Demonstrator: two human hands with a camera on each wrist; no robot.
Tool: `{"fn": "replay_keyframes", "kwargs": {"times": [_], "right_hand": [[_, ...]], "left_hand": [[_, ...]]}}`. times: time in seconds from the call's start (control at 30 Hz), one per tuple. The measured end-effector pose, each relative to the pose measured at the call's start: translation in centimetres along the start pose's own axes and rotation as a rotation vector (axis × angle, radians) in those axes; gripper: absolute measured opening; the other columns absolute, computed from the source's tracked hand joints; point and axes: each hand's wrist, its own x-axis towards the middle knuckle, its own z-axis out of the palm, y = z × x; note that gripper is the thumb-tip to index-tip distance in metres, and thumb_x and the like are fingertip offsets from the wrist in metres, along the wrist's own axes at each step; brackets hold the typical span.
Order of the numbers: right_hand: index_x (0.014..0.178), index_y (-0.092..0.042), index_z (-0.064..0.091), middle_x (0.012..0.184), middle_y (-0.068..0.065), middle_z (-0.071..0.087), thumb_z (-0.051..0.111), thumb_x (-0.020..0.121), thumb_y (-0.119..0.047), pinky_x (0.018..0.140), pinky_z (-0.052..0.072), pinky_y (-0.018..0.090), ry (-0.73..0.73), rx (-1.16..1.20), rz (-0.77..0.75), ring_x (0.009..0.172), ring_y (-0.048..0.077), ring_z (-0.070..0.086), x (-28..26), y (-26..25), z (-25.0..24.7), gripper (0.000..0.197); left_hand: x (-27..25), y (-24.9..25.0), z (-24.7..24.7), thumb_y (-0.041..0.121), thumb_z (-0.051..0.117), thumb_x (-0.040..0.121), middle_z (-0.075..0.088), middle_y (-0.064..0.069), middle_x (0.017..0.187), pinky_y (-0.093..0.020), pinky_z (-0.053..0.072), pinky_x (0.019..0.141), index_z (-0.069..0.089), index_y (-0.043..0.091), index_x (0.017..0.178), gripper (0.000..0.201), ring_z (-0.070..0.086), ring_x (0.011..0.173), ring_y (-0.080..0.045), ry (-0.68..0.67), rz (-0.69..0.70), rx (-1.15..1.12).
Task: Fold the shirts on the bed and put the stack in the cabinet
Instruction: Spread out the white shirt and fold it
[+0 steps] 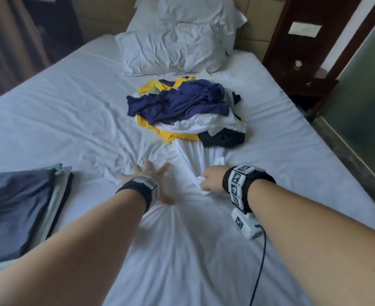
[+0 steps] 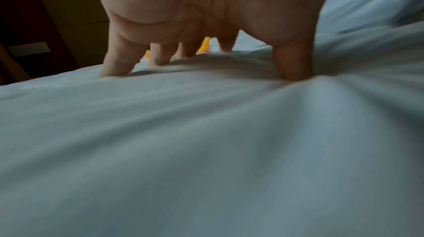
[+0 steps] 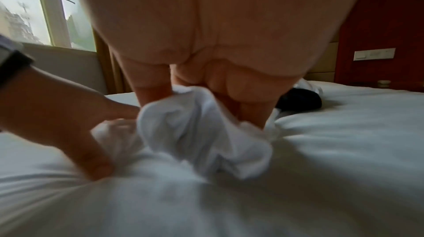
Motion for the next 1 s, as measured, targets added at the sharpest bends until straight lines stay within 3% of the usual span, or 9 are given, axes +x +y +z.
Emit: {"fn": "replay_keyframes", "kwargs": {"times": [0.1, 0.2, 0.3, 0.37, 0.57, 0.7, 0.83, 0.93, 1.0], "right_hand": [[0.099, -0.013, 0.067, 0.09, 0.002, 0.058, 0.057, 0.098, -0.022, 0.067, 0.036, 0.028, -0.127, 0.154, 0.069, 0.097, 0.027, 0.055, -5.1, -0.5, -1.0, 0.014], [0.077, -0.014, 0.049, 0.082, 0.007, 0.045, 0.054, 0.096, -0.013, 0.053, 0.03, 0.025, -0.019, 0.287, 0.009, 0.079, 0.022, 0.043, -10.5, -0.8, -3.9, 0.019], [0.085, -0.012, 0.053, 0.07, 0.007, 0.044, 0.058, 0.088, -0.016, 0.046, 0.027, 0.021, 0.107, 0.503, 0.043, 0.055, 0.019, 0.041, -15.4, 0.7, -5.7, 0.007], [0.082, -0.01, 0.058, 0.061, 0.008, 0.047, 0.063, 0.081, -0.016, 0.043, 0.034, 0.016, 0.057, 0.712, 0.098, 0.041, 0.019, 0.043, -17.8, 1.9, -5.2, 0.009], [0.088, -0.006, 0.062, 0.073, 0.011, 0.057, 0.078, 0.056, -0.028, 0.078, 0.047, 0.039, -0.296, 0.785, 0.135, 0.065, 0.028, 0.055, -19.2, 4.0, -1.2, 0.043], [0.112, -0.005, 0.067, 0.082, 0.008, 0.063, 0.068, 0.089, -0.041, 0.067, 0.052, 0.033, -0.154, 0.75, 0.171, 0.068, 0.026, 0.058, -17.4, 4.7, 0.3, 0.043], [0.107, -0.01, 0.062, 0.095, 0.012, 0.065, 0.065, 0.092, -0.044, 0.072, 0.053, 0.035, 0.052, 0.428, 0.18, 0.086, 0.032, 0.068, -14.6, 4.6, 2.2, 0.037], [0.112, -0.005, 0.066, 0.096, 0.016, 0.07, 0.064, 0.084, -0.068, 0.077, 0.056, 0.035, -0.153, 0.367, 0.237, 0.087, 0.031, 0.071, -12.5, 3.9, 4.1, 0.069], [0.113, -0.005, 0.068, 0.087, 0.013, 0.07, 0.063, 0.075, -0.081, 0.068, 0.053, 0.032, -0.302, 0.398, 0.227, 0.073, 0.026, 0.067, -11.1, 3.4, 5.4, 0.086]], "left_hand": [[-3.7, 1.1, -0.4, 0.065, 0.083, 0.065, 0.001, -0.013, 0.168, -0.068, 0.033, 0.11, -0.022, 0.063, 0.146, 0.133, 0.02, 0.15, -0.04, 0.13, 0.102, -0.039], [-6.7, 2.2, -1.2, 0.048, 0.081, 0.08, 0.037, -0.017, 0.153, -0.047, 0.049, 0.102, -0.015, 0.057, 0.153, 0.121, 0.05, 0.132, -0.036, 0.176, 0.326, -0.131], [-9.5, 3.4, -2.5, 0.038, 0.071, 0.09, 0.061, -0.007, 0.133, -0.036, 0.05, 0.093, 0.025, 0.041, 0.158, 0.082, 0.062, 0.115, -0.03, 0.248, 0.392, -0.298], [-11.2, 4.1, -3.9, 0.029, 0.065, 0.094, 0.067, -0.004, 0.121, -0.034, 0.05, 0.089, 0.057, 0.027, 0.137, 0.045, 0.064, 0.112, -0.031, 0.297, 0.374, -0.407], [-15.7, 1.7, -5.4, 0.011, 0.069, 0.092, 0.068, -0.003, 0.089, -0.04, 0.062, 0.087, 0.064, 0.013, 0.104, 0.012, 0.07, 0.084, -0.015, -0.175, 0.394, -0.362], [-16.2, -0.4, -3.4, 0.006, 0.07, 0.089, 0.067, -0.003, 0.09, -0.045, 0.06, 0.092, 0.062, 0.014, 0.094, 0.013, 0.071, 0.092, -0.017, -0.338, 0.373, -0.346], [-14.3, -0.4, -0.6, 0.005, 0.069, 0.092, 0.07, -0.013, 0.101, -0.046, 0.063, 0.079, 0.06, 0.01, 0.114, 0.025, 0.073, 0.088, -0.026, -0.436, 0.263, -0.566], [-11.6, -0.2, 0.3, 0.007, 0.063, 0.097, 0.066, -0.021, 0.102, -0.043, 0.064, 0.067, 0.058, 0.002, 0.118, 0.023, 0.072, 0.075, -0.03, -0.447, 0.14, -0.737], [-9.7, 0.0, 0.3, 0.009, 0.061, 0.098, 0.068, -0.02, 0.103, -0.046, 0.063, 0.08, 0.062, 0.01, 0.104, 0.006, 0.073, 0.083, -0.031, -0.405, 0.126, -0.728]]}}
